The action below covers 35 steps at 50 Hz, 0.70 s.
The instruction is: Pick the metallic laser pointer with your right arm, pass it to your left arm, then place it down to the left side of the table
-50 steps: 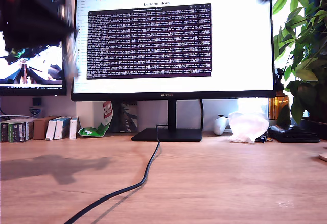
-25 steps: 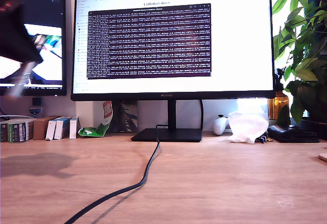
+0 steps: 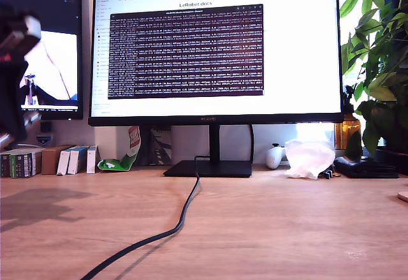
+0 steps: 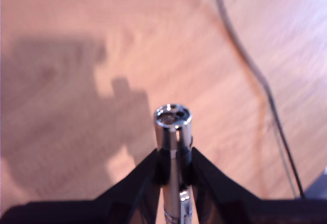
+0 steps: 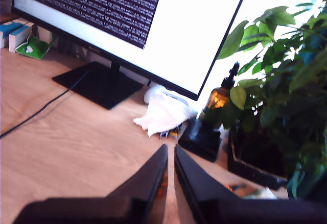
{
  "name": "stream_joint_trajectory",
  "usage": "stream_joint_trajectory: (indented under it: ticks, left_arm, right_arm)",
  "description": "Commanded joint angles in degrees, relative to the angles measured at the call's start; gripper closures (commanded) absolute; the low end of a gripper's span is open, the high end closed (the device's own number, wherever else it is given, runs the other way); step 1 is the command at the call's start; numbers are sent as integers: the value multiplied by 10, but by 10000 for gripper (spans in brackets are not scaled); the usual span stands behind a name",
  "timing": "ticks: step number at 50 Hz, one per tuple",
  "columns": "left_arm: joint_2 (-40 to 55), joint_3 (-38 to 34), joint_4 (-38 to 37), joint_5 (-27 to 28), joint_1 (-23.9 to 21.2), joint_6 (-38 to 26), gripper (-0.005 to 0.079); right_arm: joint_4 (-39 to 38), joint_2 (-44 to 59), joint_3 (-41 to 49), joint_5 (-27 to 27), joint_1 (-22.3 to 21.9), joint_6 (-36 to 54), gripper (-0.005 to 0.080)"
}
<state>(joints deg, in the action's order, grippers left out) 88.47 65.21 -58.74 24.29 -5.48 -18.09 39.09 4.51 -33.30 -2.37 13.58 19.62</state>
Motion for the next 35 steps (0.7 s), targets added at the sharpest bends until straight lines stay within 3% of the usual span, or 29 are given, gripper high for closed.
stream_joint_trajectory:
  ticks: [1, 35]
  left_arm:
    - [27, 15, -6, -3, 1, -4, 764]
    - [162, 23, 23, -46, 2, -19, 764]
  right_arm:
    - [11, -4, 5, -2, 2, 3, 765]
    - [15, -8, 5, 4, 2, -3, 765]
